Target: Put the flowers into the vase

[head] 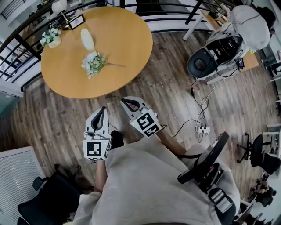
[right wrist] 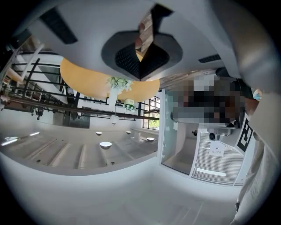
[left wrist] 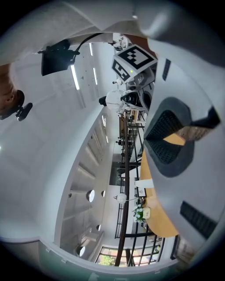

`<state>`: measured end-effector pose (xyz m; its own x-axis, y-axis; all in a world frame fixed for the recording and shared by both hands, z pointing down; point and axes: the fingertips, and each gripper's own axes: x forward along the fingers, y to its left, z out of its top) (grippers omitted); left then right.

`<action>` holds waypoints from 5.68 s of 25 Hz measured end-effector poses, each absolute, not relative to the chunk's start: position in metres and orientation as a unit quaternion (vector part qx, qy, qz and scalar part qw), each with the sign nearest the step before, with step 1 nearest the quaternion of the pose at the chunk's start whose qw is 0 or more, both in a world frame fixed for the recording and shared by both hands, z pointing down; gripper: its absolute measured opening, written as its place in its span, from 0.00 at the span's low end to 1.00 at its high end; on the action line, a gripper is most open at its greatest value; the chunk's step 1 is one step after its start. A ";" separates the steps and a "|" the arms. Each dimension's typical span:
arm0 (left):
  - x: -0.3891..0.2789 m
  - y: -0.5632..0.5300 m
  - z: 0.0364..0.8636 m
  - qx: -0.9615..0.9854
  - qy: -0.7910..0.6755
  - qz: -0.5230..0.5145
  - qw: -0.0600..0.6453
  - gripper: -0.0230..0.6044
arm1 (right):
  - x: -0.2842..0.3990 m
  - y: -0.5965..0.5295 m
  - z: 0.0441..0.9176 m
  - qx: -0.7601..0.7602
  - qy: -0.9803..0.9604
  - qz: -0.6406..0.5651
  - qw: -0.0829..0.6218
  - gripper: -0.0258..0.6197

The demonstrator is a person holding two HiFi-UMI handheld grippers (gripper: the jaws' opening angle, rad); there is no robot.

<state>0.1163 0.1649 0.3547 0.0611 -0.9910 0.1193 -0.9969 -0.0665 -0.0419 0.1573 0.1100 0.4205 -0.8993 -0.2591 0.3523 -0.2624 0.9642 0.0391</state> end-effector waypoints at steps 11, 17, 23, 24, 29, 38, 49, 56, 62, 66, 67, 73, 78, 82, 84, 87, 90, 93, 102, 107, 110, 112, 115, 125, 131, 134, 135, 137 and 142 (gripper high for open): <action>0.003 0.129 0.348 0.739 -0.672 0.050 0.030 0.05 | 0.046 0.073 0.402 0.148 -0.973 0.002 0.176 0.05; -0.018 0.128 0.352 0.757 -0.650 0.059 0.030 0.05 | 0.028 0.065 0.404 0.184 -0.964 0.008 0.192 0.05; -0.024 0.118 0.363 0.761 -0.645 0.055 0.053 0.05 | 0.027 0.061 0.432 0.167 -0.955 0.019 0.245 0.05; -0.024 0.114 0.364 0.761 -0.644 0.056 0.056 0.05 | 0.027 0.059 0.438 0.161 -0.953 0.019 0.257 0.05; -0.032 0.098 0.370 0.749 -0.656 0.065 0.065 0.05 | 0.023 0.044 0.467 0.112 -0.941 -0.001 0.321 0.18; -0.073 0.041 0.360 0.707 -0.701 0.075 0.061 0.05 | -0.007 -0.028 0.533 0.031 -0.899 -0.063 0.433 0.43; -0.103 0.008 0.369 0.630 -0.766 0.086 0.101 0.05 | -0.040 -0.095 0.594 -0.059 -0.849 -0.071 0.520 0.55; -0.111 0.002 0.375 0.616 -0.775 0.084 0.114 0.05 | -0.056 -0.092 0.593 -0.096 -0.845 -0.049 0.524 0.59; -0.121 0.005 0.373 0.615 -0.775 0.087 0.117 0.05 | -0.070 -0.093 0.609 -0.105 -0.827 -0.071 0.548 0.59; -0.134 0.014 0.369 0.603 -0.784 0.075 0.125 0.05 | -0.072 -0.094 0.621 -0.106 -0.811 -0.073 0.571 0.57; -0.137 0.017 0.369 0.602 -0.785 0.078 0.123 0.05 | -0.072 -0.094 0.624 -0.104 -0.808 -0.071 0.575 0.56; -0.147 0.028 0.369 0.597 -0.789 0.079 0.118 0.04 | -0.073 -0.087 0.628 -0.094 -0.808 -0.087 0.575 0.29; -0.153 0.030 0.367 0.599 -0.789 0.077 0.117 0.05 | -0.072 -0.087 0.624 -0.064 -0.826 -0.085 0.553 0.19; -0.152 0.027 0.367 0.610 -0.781 0.075 0.111 0.05 | -0.070 -0.089 0.608 -0.041 -0.850 -0.070 0.521 0.18; -0.151 0.024 0.366 0.615 -0.777 0.075 0.107 0.05 | -0.068 -0.092 0.595 -0.031 -0.864 -0.056 0.499 0.18; -0.148 0.018 0.365 0.625 -0.770 0.077 0.103 0.05 | -0.063 -0.099 0.571 -0.004 -0.886 -0.028 0.462 0.18; -0.144 0.013 0.364 0.639 -0.760 0.075 0.096 0.05 | -0.062 -0.109 0.539 0.026 -0.907 -0.013 0.420 0.18; -0.140 0.008 0.362 0.649 -0.752 0.073 0.091 0.04 | -0.064 -0.119 0.498 0.054 -0.927 -0.009 0.371 0.18; -0.133 0.000 0.354 0.658 -0.745 0.072 0.079 0.05 | -0.079 -0.156 0.338 0.095 -0.984 0.041 0.145 0.18; -0.138 0.005 0.352 0.649 -0.754 0.073 0.076 0.05 | -0.095 -0.180 0.256 0.075 -0.994 0.073 -0.014 0.18; -0.143 0.009 0.351 0.640 -0.760 0.075 0.078 0.05 | -0.104 -0.191 0.226 0.067 -0.993 0.059 -0.072 0.18; -0.148 0.012 0.350 0.631 -0.768 0.078 0.079 0.05 | -0.113 -0.197 0.216 0.067 -0.993 0.040 -0.089 0.18; -0.155 0.015 0.350 0.622 -0.775 0.081 0.079 0.05 | -0.129 -0.204 0.209 0.066 -0.992 0.024 -0.108 0.18; -0.159 0.012 0.355 0.599 -0.790 0.045 0.123 0.05 | -0.175 -0.218 0.231 0.060 -0.991 0.018 -0.116 0.18; -0.145 -0.003 0.358 0.608 -0.779 0.023 0.149 0.05 | -0.171 -0.228 0.265 0.076 -0.990 0.041 -0.111 0.18; -0.143 -0.005 0.368 0.614 -0.770 0.019 0.171 0.05 | -0.168 -0.229 0.275 0.085 -0.989 0.037 -0.111 0.18; -0.144 -0.005 0.375 0.617 -0.767 0.020 0.177 0.05 | -0.168 -0.229 0.278 0.091 -0.989 0.037 -0.114 0.18; -0.141 -0.005 0.389 0.621 -0.761 0.021 0.188 0.05 | -0.166 -0.228 0.286 0.103 -0.987 0.038 -0.120 0.18; -0.128 0.005 0.424 0.643 -0.739 0.032 0.196 0.05 | -0.158 -0.214 0.302 0.115 -0.985 0.029 -0.123 0.18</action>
